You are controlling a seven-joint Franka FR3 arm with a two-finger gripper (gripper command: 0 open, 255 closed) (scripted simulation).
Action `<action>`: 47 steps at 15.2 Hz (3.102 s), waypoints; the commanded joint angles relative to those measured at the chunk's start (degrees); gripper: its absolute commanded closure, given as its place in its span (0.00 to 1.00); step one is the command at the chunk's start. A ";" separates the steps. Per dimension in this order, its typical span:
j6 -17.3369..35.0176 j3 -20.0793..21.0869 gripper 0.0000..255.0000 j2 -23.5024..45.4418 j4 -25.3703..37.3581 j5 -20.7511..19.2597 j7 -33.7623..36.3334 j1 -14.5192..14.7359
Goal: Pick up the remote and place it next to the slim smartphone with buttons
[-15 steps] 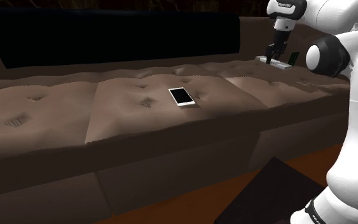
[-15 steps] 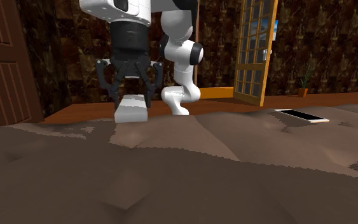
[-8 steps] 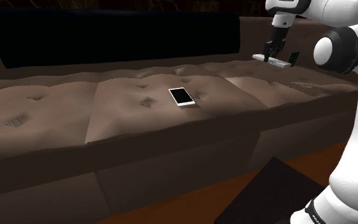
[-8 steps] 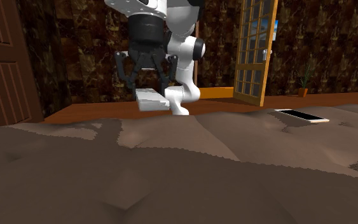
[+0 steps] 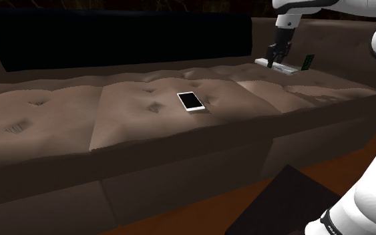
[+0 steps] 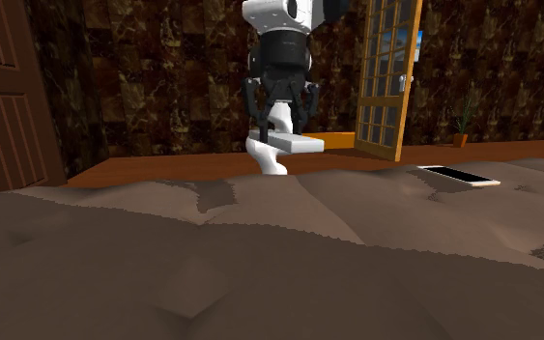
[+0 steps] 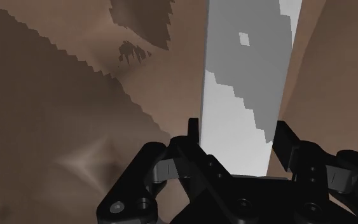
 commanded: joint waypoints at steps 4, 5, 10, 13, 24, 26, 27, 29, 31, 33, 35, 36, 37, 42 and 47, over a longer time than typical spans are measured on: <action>1.70 3.31 1.00 -7.40 -8.55 -3.44 7.87 4.49; 1.84 4.08 1.00 -8.59 -9.84 -3.91 9.42 5.22; 2.16 8.16 1.00 -13.48 -15.08 -5.46 17.01 8.47; 2.14 10.75 1.00 -15.62 -17.34 -5.81 21.43 10.23; 1.48 20.25 1.00 -18.61 -20.43 -4.93 37.02 16.44; 1.31 21.96 1.00 -18.36 -20.15 -4.59 39.77 17.56; 1.22 22.80 1.00 -18.15 -19.90 -4.43 41.15 18.13; 1.02 24.47 1.00 -17.56 -19.22 -4.12 43.88 19.26; 1.65 25.64 1.00 -17.11 -19.47 -3.92 45.86 20.08; 3.21 25.63 1.00 -17.32 -21.25 -3.92 45.91 20.07; 4.77 25.63 1.00 -17.48 -22.96 -3.93 45.96 20.07; 5.54 25.63 1.00 -17.54 -23.79 -3.94 45.98 20.07; 6.31 25.62 1.00 -17.59 -24.62 -3.94 46.01 20.07; 10.17 25.61 1.00 -17.63 -28.52 -3.98 46.13 20.06; 12.90 25.60 1.00 -17.48 -31.10 -4.01 46.23 20.05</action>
